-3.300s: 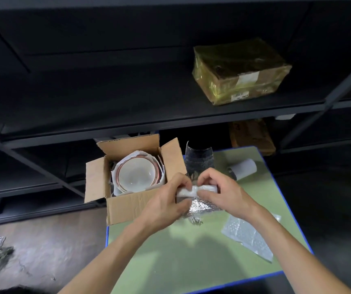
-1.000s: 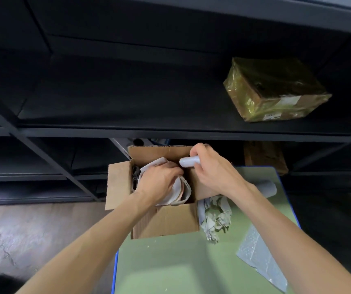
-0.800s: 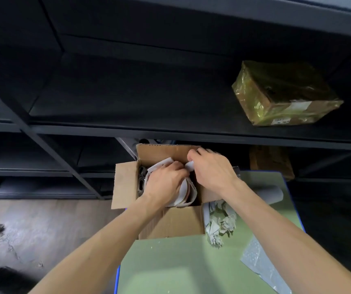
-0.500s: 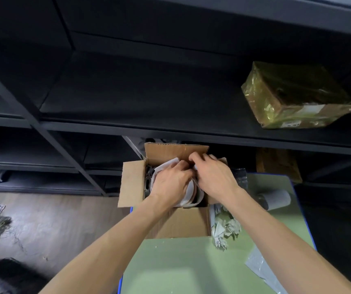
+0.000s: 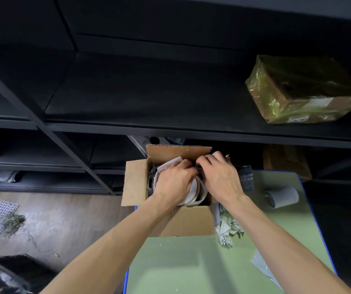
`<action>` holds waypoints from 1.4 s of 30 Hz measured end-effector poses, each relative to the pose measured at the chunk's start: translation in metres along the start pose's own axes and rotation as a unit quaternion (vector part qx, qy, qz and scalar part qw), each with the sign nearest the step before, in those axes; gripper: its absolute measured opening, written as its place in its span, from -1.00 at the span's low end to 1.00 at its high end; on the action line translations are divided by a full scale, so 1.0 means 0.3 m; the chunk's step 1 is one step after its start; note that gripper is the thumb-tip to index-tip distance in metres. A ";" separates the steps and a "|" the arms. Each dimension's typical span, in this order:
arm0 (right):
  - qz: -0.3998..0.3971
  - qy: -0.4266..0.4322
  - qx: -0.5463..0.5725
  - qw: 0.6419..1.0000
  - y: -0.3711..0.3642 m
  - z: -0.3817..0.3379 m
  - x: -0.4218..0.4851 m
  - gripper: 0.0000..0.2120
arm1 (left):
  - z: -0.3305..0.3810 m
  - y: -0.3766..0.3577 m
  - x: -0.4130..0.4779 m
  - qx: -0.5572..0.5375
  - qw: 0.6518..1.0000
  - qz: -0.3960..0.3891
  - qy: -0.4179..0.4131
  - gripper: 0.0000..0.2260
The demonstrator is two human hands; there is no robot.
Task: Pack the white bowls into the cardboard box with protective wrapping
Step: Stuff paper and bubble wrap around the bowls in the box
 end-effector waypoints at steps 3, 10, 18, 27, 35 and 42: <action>0.006 0.005 0.007 1.000 -0.006 0.000 -0.014 -0.80 | 0.003 0.000 0.001 0.001 1.000 -0.004 0.003 -0.69; 0.021 0.023 0.007 0.999 -0.009 -0.002 -0.009 -0.90 | 0.012 0.007 -0.004 0.010 1.000 -0.011 0.023 -0.75; 0.009 0.037 0.048 0.998 -0.008 0.021 -0.040 -0.78 | 0.050 0.010 -0.031 -0.029 0.998 -0.001 0.048 -0.61; 0.121 0.005 0.140 0.983 0.131 0.149 -0.216 -0.87 | 0.164 0.075 -0.105 -0.085 0.994 0.057 0.042 -0.66; 0.032 -0.118 0.147 0.982 -0.004 0.355 -0.410 -0.83 | 0.340 0.011 -0.158 -0.078 0.996 0.032 -0.001 -0.82; -0.110 -0.186 0.154 0.964 -0.131 0.475 -0.488 -0.69 | 0.506 -0.117 -0.195 -0.054 0.997 -0.038 -0.047 -0.77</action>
Point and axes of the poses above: each hand's wrist, its own x-axis towards the middle knuckle, its own y-axis out of the back of the hand, z = x × y, the point moved 5 cm from there along x, towards the middle knuckle, and after that the axes turned 14 degrees about y, right-handed, at the moved point
